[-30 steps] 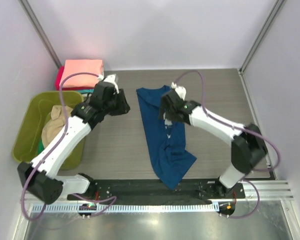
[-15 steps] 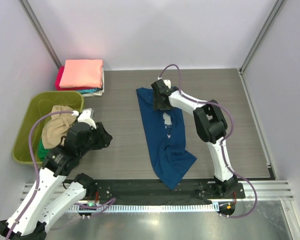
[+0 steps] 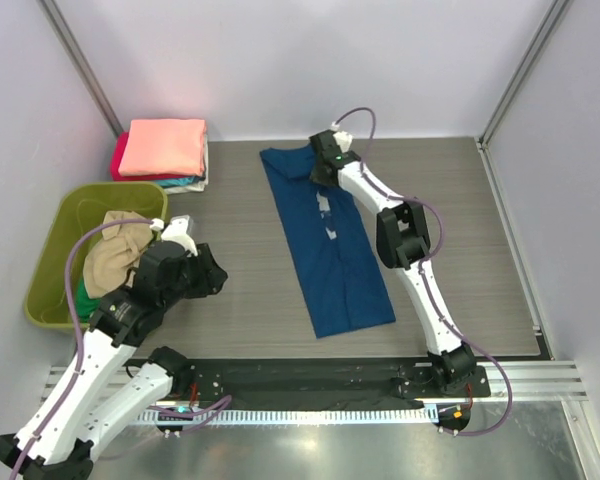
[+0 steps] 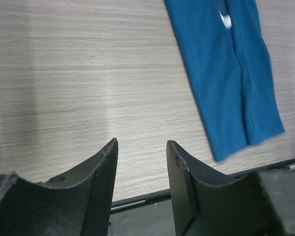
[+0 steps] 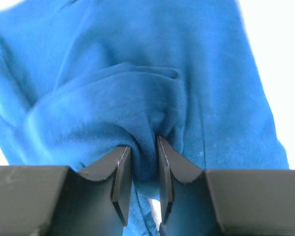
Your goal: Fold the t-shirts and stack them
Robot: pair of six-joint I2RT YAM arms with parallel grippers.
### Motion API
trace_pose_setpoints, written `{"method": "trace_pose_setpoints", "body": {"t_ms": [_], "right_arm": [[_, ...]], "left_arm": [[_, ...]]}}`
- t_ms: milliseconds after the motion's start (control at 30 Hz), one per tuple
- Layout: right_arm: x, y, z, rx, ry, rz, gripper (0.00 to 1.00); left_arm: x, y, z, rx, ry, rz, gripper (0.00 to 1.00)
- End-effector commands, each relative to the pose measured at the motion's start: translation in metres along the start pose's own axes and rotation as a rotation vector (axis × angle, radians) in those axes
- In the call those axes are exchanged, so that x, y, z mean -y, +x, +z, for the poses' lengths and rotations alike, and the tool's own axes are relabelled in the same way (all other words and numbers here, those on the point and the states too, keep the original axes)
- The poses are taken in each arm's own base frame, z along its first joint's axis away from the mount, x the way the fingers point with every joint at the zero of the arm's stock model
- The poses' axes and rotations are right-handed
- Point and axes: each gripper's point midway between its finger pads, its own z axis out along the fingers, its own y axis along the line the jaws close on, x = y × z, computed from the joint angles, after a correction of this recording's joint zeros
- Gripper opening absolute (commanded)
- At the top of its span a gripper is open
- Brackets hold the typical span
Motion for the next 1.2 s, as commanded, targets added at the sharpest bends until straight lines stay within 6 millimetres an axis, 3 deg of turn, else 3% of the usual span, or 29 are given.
{"method": "trace_pose_setpoints", "body": {"t_ms": [0,100,167,200,233,267,300,400,500,600,633,667,700,733,767,800,833,867,900,933,967,1000,1033,1100,1133,1167], "right_arm": [[0.055,-0.043,0.036,0.071,0.105,0.275,0.31],[0.066,-0.066,0.033,0.133,0.125,0.389,0.31],[0.074,-0.055,0.032,0.118,0.15,0.43,0.33],[0.063,-0.063,0.017,0.11,0.095,0.455,0.43],[0.068,-0.036,0.022,0.055,0.092,0.445,0.48],[0.052,-0.042,0.019,0.079,0.019,0.429,0.52],[0.042,-0.048,0.006,0.092,-0.009,0.403,0.63],[0.014,-0.047,-0.009,0.08,-0.092,0.251,0.76],[0.002,-0.05,-0.026,0.046,-0.149,0.196,0.81],[0.002,-0.061,-0.056,0.06,-0.164,0.131,0.83],[0.011,-0.054,-0.06,0.048,-0.147,0.1,0.83],[0.008,-0.07,-0.086,0.086,-0.164,0.093,0.84],[0.013,-0.073,-0.096,0.093,-0.159,0.081,0.85],[0.023,-0.062,-0.099,0.075,-0.136,0.045,0.86],[0.025,-0.074,-0.127,0.104,-0.146,0.041,0.86],[0.033,-0.075,-0.135,0.114,-0.12,0.033,0.89],[0.047,-0.061,-0.139,0.09,-0.089,0.017,0.89],[0.054,-0.067,-0.163,0.111,-0.086,0.007,0.91],[0.064,-0.065,-0.173,0.121,-0.06,0.005,0.91],[0.084,-0.042,-0.172,0.081,-0.018,-0.009,0.92],[0.092,-0.034,-0.18,0.076,-0.005,-0.023,0.94],[0.099,-0.04,-0.205,0.113,-0.015,-0.011,0.94],[0.119,-0.013,-0.203,0.065,0.023,-0.027,0.95],[0.134,-0.008,-0.228,0.088,0.011,-0.002,0.96],[0.149,0.021,-0.227,0.036,0.023,-0.01,0.96],[0.157,0.026,-0.231,0.04,0.021,0.003,0.96]], "left_arm": [[0.008,-0.012,-0.007,0.061,0.047,0.006,0.45],[0.009,-0.012,-0.006,0.057,0.051,0.006,0.46],[0.009,-0.011,-0.004,0.05,0.048,0.006,0.45],[0.009,-0.01,-0.003,0.043,0.05,0.009,0.45],[0.01,-0.01,-0.003,0.039,0.051,0.009,0.46],[0.011,-0.01,-0.003,0.039,0.054,0.01,0.46],[0.011,-0.009,-0.002,0.035,0.053,0.01,0.45],[0.012,-0.007,0.0,0.024,0.06,0.012,0.46],[0.012,-0.008,-0.001,0.026,0.061,0.012,0.46],[0.011,-0.008,-0.001,0.029,0.056,0.008,0.46],[0.01,-0.009,-0.001,0.035,0.052,0.006,0.46],[0.01,-0.009,0.0,0.036,0.048,-0.003,0.47],[0.01,-0.008,0.001,0.033,0.046,-0.008,0.46],[0.01,-0.008,0.002,0.032,0.042,-0.013,0.46],[0.009,-0.006,0.006,0.013,0.029,-0.018,0.46],[0.009,-0.004,0.009,0.003,0.025,-0.032,0.46],[0.011,-0.004,0.012,-0.008,0.024,-0.035,0.46],[0.014,0.001,0.018,-0.04,0.031,-0.054,0.46],[0.018,0.0,0.022,-0.047,0.041,-0.065,0.46],[0.022,0.002,0.025,-0.06,0.057,-0.078,0.45],[0.03,0.007,0.028,-0.078,0.088,-0.079,0.46],[0.034,0.012,0.037,-0.086,0.096,-0.097,0.45],[0.037,0.015,0.042,-0.091,0.103,-0.099,0.46],[0.046,0.026,0.053,-0.105,0.129,-0.091,0.46],[0.049,0.034,0.061,-0.133,0.125,-0.103,0.46],[0.057,0.043,0.065,-0.154,0.143,-0.094,0.46]]}}
